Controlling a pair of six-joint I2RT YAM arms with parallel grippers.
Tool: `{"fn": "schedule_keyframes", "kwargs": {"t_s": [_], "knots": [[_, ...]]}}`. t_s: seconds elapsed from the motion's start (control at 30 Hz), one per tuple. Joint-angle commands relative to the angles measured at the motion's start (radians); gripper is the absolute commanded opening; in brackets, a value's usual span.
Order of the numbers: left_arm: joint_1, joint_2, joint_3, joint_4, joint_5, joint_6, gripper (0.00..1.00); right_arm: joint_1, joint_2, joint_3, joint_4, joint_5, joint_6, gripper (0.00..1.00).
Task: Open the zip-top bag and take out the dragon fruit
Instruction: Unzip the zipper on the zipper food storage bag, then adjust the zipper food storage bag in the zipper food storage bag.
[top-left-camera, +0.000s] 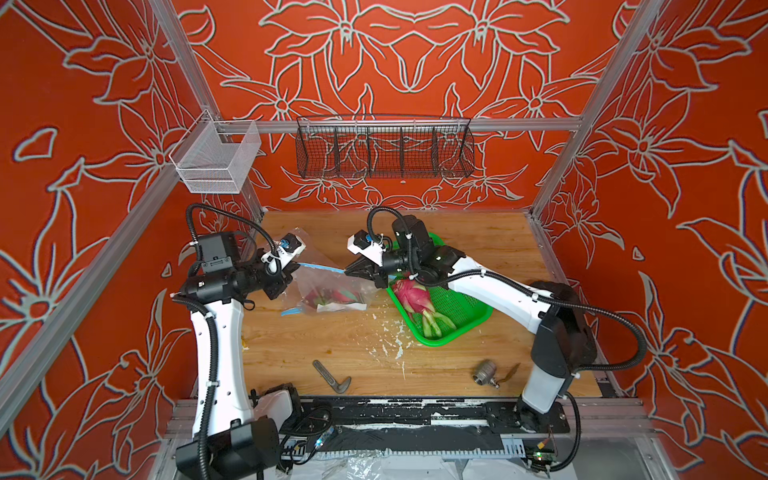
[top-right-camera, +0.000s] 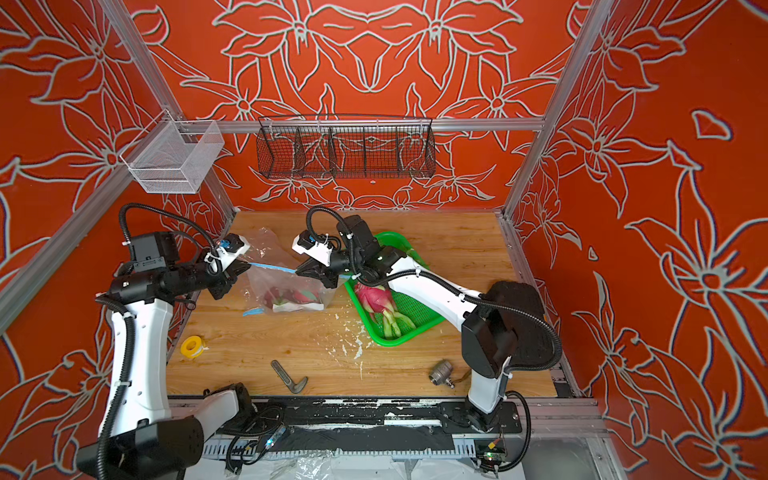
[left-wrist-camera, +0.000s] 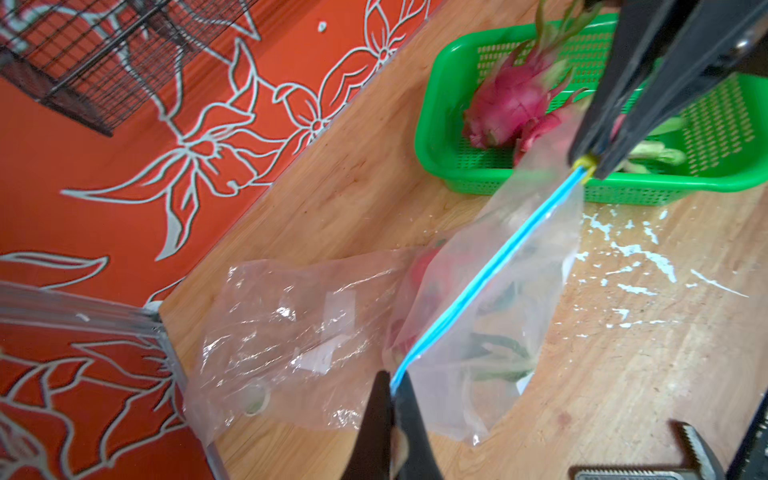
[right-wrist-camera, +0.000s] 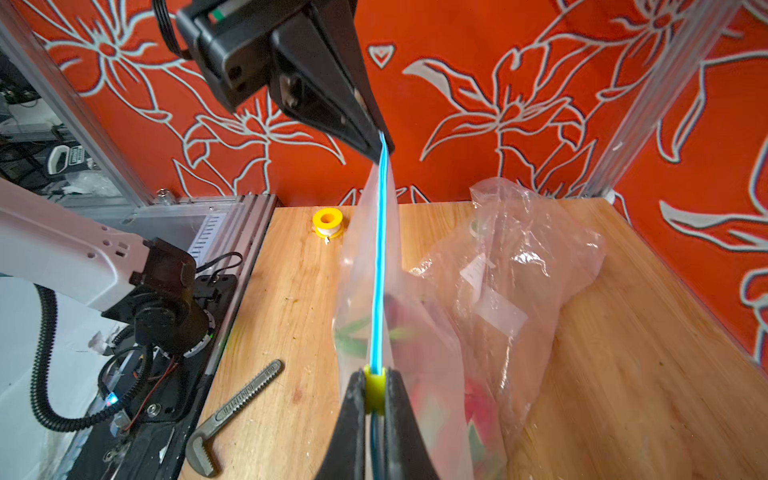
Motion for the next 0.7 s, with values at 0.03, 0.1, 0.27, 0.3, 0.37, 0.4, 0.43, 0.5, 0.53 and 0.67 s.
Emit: {"fn": "schedule_keyframes", "kwargs": {"t_s": [0.03,0.1,0.27,0.3,0.37,0.4,0.43,0.5,0.53,0.67], "knots": [[0.082,0.069,0.096,0.201,-0.277,-0.084,0.0,-0.114,-0.078,-0.078,-0.155,0.024,-0.052,0.03],[0.088,0.099,0.121,0.206,-0.311,-0.102,0.0,-0.137,-0.093,-0.095,-0.147,0.009,-0.04,0.03],[0.092,0.098,0.12,0.204,-0.275,-0.127,0.0,-0.15,-0.132,-0.148,-0.085,0.026,-0.023,0.01],[0.092,0.094,0.119,0.205,-0.261,-0.134,0.0,-0.15,-0.137,-0.152,-0.079,0.028,-0.023,0.01],[0.093,0.093,0.124,0.214,-0.247,-0.157,0.0,-0.154,-0.145,-0.15,-0.084,0.042,-0.028,0.01],[0.092,0.098,0.126,0.22,-0.247,-0.171,0.0,-0.155,-0.15,-0.149,-0.084,0.051,-0.029,0.01],[0.092,0.103,0.132,0.225,-0.248,-0.185,0.0,-0.158,-0.154,-0.149,-0.081,0.056,-0.031,0.0],[0.092,0.121,0.147,0.225,-0.242,-0.218,0.0,-0.162,-0.16,-0.145,-0.033,0.069,-0.015,0.0],[0.091,0.13,0.158,0.224,-0.233,-0.241,0.0,-0.162,-0.157,-0.137,-0.007,0.072,-0.005,0.0],[0.084,0.222,0.305,0.15,-0.12,-0.421,0.0,-0.166,-0.076,-0.025,0.087,0.089,0.053,0.0]]}}
